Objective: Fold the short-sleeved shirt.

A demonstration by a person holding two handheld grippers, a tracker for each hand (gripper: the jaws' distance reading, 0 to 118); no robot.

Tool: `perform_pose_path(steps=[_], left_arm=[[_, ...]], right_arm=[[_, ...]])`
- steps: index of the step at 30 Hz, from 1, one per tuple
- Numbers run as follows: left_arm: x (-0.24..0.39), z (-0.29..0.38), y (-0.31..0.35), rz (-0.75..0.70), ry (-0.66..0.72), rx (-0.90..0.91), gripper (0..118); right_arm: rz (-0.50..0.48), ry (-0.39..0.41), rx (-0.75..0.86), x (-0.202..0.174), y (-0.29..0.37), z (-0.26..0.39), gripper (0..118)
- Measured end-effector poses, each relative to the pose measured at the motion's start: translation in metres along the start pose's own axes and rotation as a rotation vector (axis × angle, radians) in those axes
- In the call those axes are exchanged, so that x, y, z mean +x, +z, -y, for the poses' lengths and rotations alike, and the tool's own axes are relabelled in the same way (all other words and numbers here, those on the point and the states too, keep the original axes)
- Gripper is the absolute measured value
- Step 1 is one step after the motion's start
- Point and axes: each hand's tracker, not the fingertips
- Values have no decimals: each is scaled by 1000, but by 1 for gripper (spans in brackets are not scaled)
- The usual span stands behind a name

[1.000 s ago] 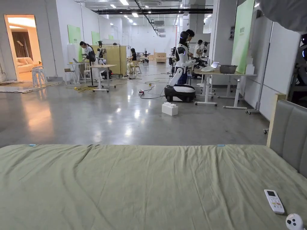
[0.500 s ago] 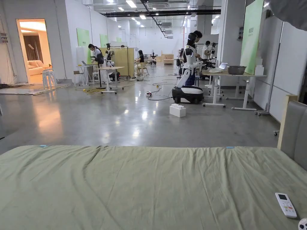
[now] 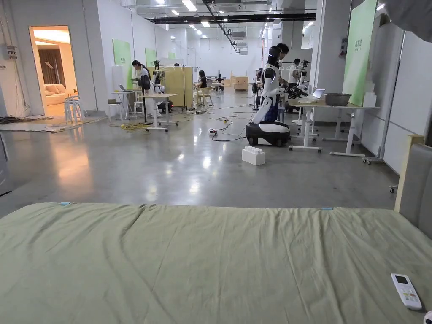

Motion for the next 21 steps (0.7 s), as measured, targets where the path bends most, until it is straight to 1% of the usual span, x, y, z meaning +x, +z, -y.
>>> perform_pose_path(steps=[2,4,5,6,7,8,10,13,18,20,21], left_arm=[[3,3,0,-9,-24,-3,118],[5,4,1,-11,-37,2,118],[6,4,2,-10,-42,4,118],[7,4,2,-8,-48,11,118],[8,4,3,-8,-54,18,118],[7,6,3,-8,-64,23,118],[7,6,3,-12,-90,41,118],[7,7,4,-31,-119,46,118],[7,7,6,-36,-106,71,118],[6,9,5,-27,-108,49,118],[6,10,5,-32,-116,45,118]], right_arm=[[-67,91,93,2,0,5,118],[-74,187,169,1,3,13,118],[-68,215,166,-1,2,16,118],[-33,250,148,-5,2,18,118],[11,246,158,-9,1,21,118],[38,287,208,-11,2,23,118],[7,264,168,-6,-2,32,118],[-13,271,154,-2,-3,39,118],[-58,281,165,-5,-9,52,118],[-65,237,93,-6,-16,58,118],[-66,231,84,-6,-16,60,118]])
